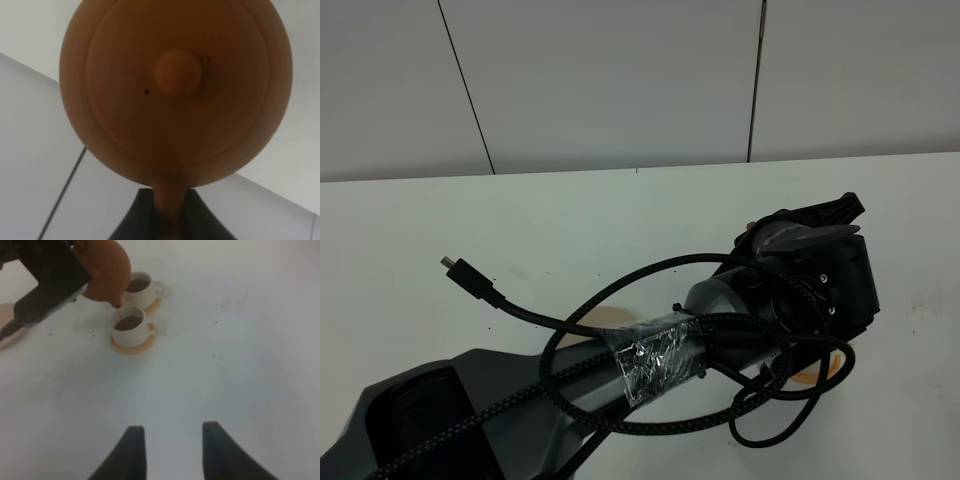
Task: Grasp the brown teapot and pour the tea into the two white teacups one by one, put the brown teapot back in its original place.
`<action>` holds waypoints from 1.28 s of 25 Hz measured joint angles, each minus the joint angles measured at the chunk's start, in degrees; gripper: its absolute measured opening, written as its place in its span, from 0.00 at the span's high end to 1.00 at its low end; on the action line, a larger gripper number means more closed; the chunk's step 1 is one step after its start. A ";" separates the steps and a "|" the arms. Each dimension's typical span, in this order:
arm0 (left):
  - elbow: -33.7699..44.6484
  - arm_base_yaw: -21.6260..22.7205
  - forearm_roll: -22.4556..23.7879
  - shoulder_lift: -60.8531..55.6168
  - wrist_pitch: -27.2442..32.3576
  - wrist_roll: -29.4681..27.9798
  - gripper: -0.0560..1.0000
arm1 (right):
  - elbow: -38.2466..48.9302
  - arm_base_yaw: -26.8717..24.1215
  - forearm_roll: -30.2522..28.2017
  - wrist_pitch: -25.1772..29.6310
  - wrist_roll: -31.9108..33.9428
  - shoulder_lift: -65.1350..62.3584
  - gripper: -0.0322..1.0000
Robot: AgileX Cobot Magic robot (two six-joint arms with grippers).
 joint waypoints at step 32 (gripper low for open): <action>0.00 -0.35 -0.05 0.00 -0.41 1.12 0.79 | 0.00 0.00 0.00 0.00 -0.01 0.00 0.71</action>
